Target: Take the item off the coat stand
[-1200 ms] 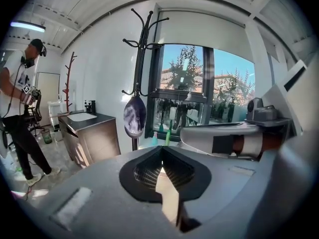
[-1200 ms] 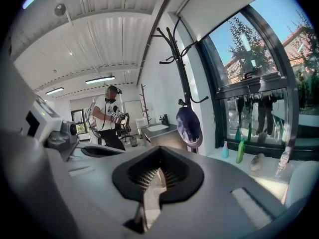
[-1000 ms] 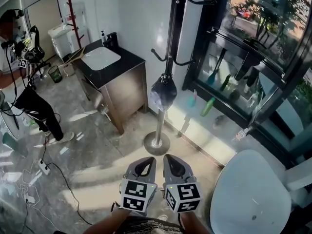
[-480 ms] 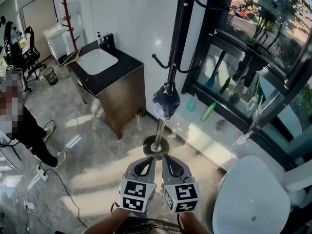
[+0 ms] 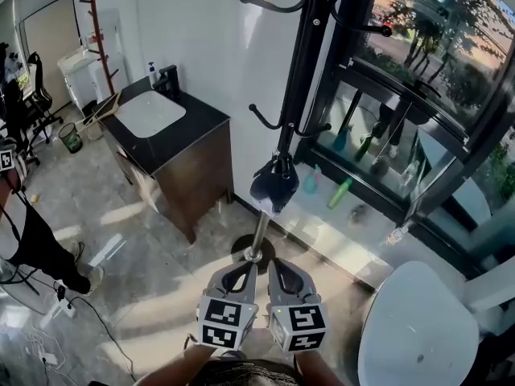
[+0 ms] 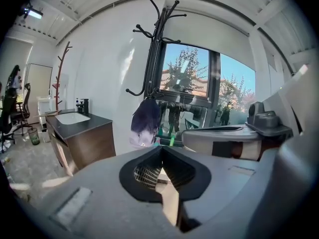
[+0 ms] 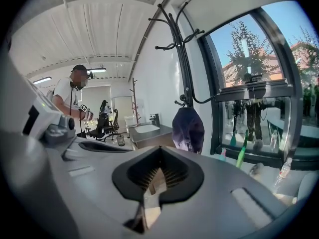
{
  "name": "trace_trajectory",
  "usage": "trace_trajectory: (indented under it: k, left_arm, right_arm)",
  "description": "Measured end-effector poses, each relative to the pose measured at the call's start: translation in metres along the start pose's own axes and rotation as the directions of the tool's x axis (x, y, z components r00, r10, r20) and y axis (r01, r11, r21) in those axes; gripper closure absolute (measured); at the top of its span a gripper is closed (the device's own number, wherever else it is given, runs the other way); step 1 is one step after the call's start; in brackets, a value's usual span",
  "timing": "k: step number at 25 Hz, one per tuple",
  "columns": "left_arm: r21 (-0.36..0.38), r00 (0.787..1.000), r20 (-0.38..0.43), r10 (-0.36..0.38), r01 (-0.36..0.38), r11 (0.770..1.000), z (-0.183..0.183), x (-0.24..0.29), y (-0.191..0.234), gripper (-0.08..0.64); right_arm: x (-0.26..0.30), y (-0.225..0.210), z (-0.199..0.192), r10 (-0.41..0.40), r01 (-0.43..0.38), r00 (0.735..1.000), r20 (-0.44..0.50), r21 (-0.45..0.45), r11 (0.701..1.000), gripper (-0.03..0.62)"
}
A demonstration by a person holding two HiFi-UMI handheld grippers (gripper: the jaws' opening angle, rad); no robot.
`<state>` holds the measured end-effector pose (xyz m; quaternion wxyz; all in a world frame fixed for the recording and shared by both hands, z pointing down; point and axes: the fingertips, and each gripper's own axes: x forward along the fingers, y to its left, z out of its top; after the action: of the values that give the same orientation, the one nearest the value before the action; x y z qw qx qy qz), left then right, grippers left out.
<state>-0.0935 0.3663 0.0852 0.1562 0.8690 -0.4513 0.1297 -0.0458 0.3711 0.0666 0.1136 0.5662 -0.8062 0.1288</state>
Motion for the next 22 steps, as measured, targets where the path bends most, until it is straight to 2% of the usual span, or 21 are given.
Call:
trace_trajectory:
  k: [8, 22]
  left_arm:
    - [0.010, 1.000, -0.002, -0.022, 0.022, 1.000, 0.001, 0.003, 0.016, 0.555]
    - [0.009, 1.000, 0.014, -0.005, 0.005, 1.000, 0.014, 0.021, 0.030, 0.555]
  right_arm:
    - [0.016, -0.004, 0.012, -0.059, 0.060, 0.998, 0.026, -0.014, 0.998, 0.586]
    - [0.040, -0.020, 0.021, -0.074, 0.075, 0.997, 0.031, -0.036, 0.997, 0.572]
